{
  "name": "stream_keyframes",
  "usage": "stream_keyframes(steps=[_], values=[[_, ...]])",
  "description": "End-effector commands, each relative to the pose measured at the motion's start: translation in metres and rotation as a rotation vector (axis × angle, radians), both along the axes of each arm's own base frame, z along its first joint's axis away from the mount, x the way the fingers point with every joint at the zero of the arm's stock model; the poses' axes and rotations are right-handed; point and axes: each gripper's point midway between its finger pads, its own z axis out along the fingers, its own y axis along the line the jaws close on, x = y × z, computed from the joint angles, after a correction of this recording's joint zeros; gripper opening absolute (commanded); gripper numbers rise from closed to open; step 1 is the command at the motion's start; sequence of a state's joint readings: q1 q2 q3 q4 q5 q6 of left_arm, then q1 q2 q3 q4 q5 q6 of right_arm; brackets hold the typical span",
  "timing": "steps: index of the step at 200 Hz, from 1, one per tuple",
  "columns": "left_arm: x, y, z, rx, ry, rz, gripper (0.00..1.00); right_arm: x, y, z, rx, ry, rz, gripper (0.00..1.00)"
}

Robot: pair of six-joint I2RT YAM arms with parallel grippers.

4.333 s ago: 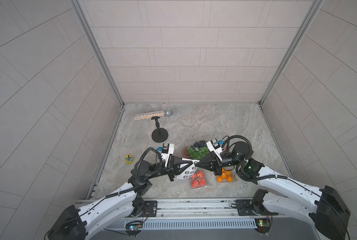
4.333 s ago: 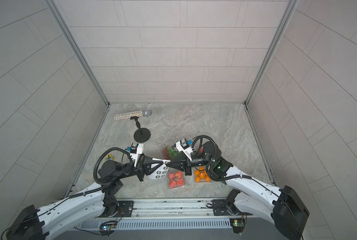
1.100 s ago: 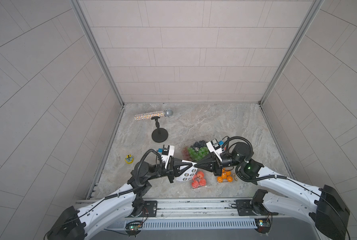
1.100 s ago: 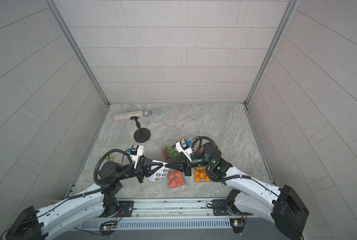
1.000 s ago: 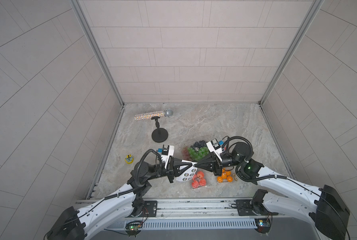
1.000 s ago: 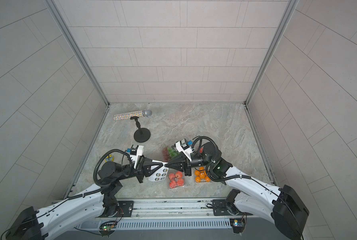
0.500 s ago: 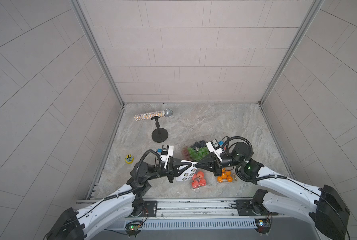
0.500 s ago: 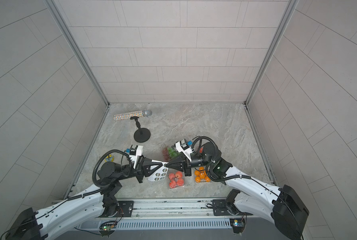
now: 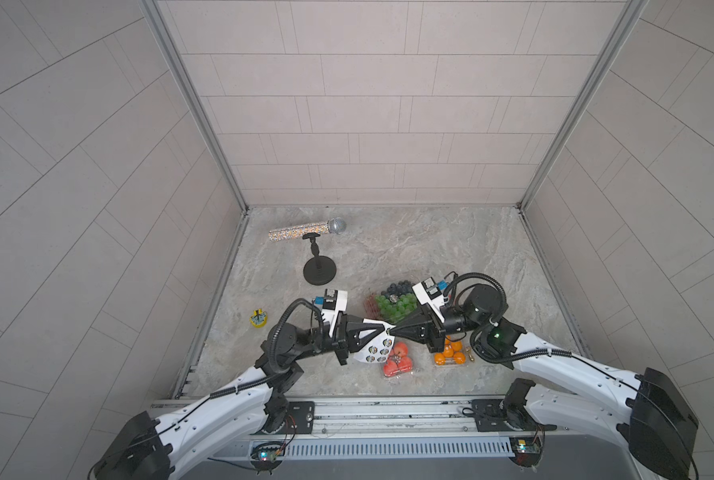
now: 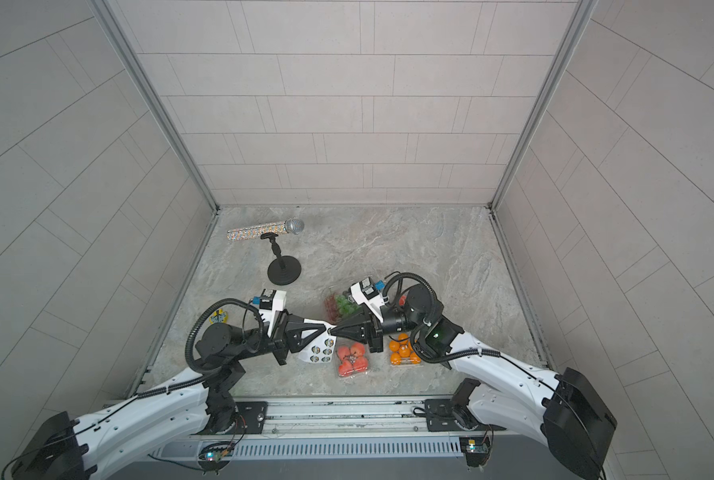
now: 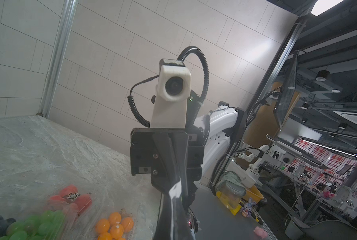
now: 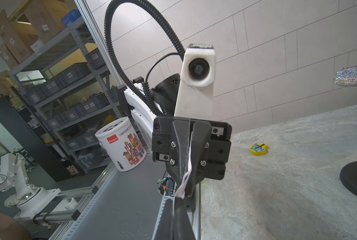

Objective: Label fruit boxes
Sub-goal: Adjust the label sticker.

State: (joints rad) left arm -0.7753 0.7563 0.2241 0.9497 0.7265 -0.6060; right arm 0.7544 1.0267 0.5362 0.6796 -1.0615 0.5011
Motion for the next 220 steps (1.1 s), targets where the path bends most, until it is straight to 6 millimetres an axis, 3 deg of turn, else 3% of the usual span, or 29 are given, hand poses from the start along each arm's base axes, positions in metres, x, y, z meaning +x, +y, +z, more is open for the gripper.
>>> stream_keyframes(steps=[1, 43, 88, 103, 118, 220], values=[[-0.005, 0.002, 0.003, -0.019, -0.020, -0.014, 0.00, -0.004, -0.002, 0.008, 0.029, -0.053, 0.003, 0.00], [-0.004, 0.000, 0.000, -0.007, -0.010, -0.020, 0.00, -0.006, -0.003, 0.015, 0.046, -0.058, 0.008, 0.00], [-0.007, 0.004, 0.003, -0.029, -0.016, -0.023, 0.00, 0.002, -0.003, 0.004, -0.001, -0.051, -0.042, 0.00], [-0.007, 0.006, 0.006, -0.036, -0.022, -0.010, 0.00, 0.002, -0.003, 0.001, -0.009, -0.041, -0.038, 0.13], [-0.006, 0.007, 0.006, -0.022, -0.030, 0.005, 0.00, 0.000, -0.003, 0.002, 0.003, -0.034, -0.025, 0.17], [-0.004, 0.005, 0.013, -0.016, -0.039, 0.013, 0.00, -0.004, 0.003, 0.000, 0.007, -0.029, 0.024, 0.11]])
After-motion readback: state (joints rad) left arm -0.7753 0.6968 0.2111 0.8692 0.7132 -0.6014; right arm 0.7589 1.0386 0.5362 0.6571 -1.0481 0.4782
